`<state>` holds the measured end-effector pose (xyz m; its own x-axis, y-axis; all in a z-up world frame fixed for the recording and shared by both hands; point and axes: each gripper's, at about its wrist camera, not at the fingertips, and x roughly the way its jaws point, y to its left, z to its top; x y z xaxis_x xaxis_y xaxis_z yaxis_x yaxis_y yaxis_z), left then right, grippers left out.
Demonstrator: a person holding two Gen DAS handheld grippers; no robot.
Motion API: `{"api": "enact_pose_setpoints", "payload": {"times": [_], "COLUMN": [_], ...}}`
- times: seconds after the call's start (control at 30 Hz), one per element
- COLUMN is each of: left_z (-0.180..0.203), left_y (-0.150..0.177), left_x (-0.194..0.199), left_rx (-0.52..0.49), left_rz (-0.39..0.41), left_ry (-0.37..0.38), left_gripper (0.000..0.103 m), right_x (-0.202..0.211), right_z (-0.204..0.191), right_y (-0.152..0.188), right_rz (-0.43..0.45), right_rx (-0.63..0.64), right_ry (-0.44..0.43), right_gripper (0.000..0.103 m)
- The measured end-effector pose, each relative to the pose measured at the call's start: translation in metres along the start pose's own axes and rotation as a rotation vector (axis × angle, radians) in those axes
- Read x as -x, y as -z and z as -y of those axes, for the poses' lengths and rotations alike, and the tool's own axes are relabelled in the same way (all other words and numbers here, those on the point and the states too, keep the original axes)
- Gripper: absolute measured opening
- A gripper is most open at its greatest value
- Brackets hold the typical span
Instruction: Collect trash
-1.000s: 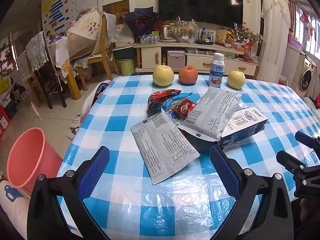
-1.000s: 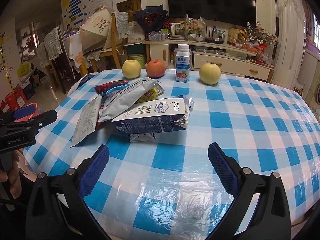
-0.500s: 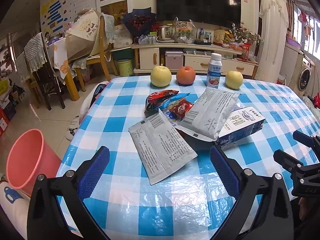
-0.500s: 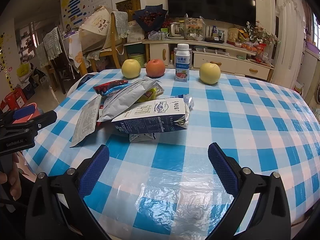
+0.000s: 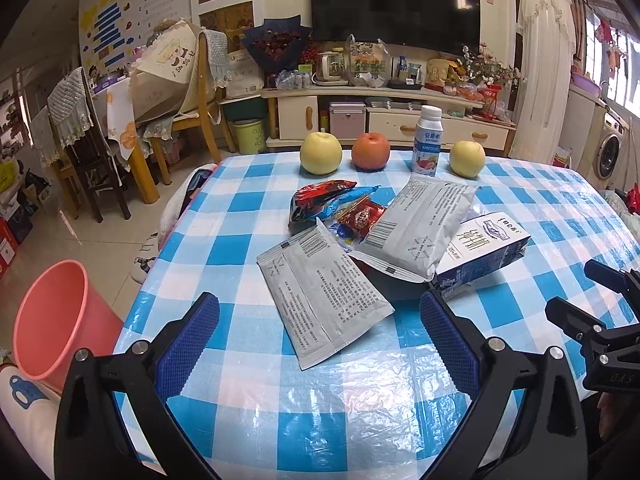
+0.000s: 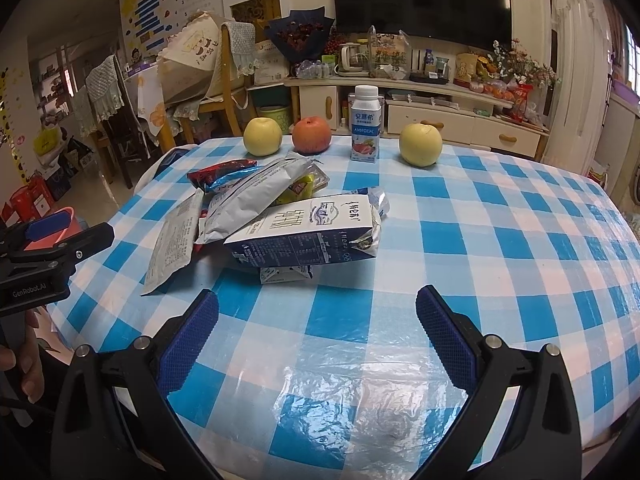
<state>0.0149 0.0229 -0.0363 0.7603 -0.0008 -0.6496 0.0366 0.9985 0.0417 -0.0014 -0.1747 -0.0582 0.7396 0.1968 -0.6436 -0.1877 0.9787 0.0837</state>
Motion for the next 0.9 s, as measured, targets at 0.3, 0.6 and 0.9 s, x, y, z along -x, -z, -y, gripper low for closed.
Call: {"api": "enact_pose_setpoints", "payload": {"times": [0.3, 0.6, 0.9], "left_z": [-0.001, 0.000, -0.002], "left_y": [0.000, 0.000, -0.001], "left_x": [0.000, 0.000, -0.004], "left_rx": [0.006, 0.004, 0.006], "left_rz": [-0.002, -0.001, -0.011], "left_ry": [0.001, 0.002, -0.002], "left_gripper": [0.099, 0.099, 0.099], "right_x": [-0.001, -0.003, -0.010], "right_z": [0.000, -0.001, -0.009], "right_y": [0.000, 0.002, -0.008], "right_rz": [-0.005, -0.011, -0.056], "right_rx": [-0.003, 0.001, 0.099], "right_ry": [-0.003, -0.009, -0.081], "right_gripper": [0.100, 0.100, 0.100]}}
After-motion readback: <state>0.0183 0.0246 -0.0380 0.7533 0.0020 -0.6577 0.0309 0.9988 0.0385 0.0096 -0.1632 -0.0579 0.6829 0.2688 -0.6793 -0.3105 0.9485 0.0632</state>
